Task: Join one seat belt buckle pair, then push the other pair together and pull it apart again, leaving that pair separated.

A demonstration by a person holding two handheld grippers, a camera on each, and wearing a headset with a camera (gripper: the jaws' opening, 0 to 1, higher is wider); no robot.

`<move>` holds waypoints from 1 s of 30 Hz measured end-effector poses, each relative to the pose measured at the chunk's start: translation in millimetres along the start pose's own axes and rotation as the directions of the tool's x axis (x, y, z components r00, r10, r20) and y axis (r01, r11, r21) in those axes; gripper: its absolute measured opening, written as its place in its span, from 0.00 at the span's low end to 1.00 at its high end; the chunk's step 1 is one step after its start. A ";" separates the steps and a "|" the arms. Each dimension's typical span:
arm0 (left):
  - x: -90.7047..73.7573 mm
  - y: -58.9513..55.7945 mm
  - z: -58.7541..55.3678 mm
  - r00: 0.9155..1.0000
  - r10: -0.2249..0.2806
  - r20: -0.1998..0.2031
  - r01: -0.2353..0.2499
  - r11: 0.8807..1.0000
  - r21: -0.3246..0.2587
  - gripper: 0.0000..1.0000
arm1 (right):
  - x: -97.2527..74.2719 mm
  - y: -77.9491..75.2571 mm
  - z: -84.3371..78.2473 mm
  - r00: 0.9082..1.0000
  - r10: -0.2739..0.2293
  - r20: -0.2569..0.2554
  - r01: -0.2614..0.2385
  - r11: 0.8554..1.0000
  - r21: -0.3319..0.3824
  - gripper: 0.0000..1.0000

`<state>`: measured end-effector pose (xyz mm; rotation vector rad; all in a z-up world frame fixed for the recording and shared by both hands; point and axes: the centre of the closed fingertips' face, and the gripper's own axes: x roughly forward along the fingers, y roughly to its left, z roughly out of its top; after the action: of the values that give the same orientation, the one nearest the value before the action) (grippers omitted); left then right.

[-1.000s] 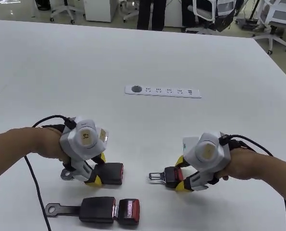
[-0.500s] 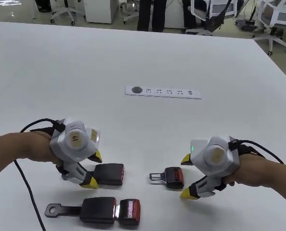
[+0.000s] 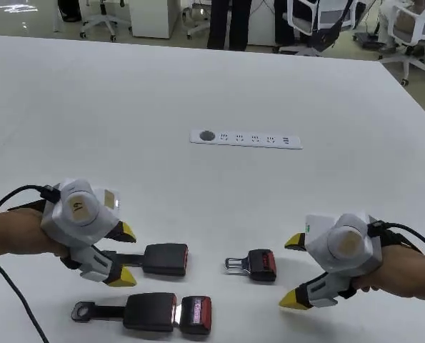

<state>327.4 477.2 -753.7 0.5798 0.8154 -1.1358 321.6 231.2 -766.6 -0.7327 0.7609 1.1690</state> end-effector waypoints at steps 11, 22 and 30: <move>-17.7 -21.5 -11.6 0.988 0.085 0.132 -0.065 0.986 -0.153 0.53 | -14.6 8.2 1.6 0.993 -0.076 0.089 0.066 0.991 0.112 0.71; -31.9 -48.6 -19.6 0.958 0.191 0.214 -0.136 0.959 -0.249 0.58 | -23.6 27.7 9.7 0.968 -0.149 0.204 0.103 0.970 0.220 0.78; -44.4 -59.1 -22.4 0.914 0.303 0.269 -0.209 0.921 -0.328 0.64 | -31.1 35.6 12.9 0.942 -0.202 0.267 0.128 0.954 0.271 0.81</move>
<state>257.0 499.3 -731.1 0.2379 0.5928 -0.8145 282.3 234.0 -737.5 -0.3919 0.5713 0.9775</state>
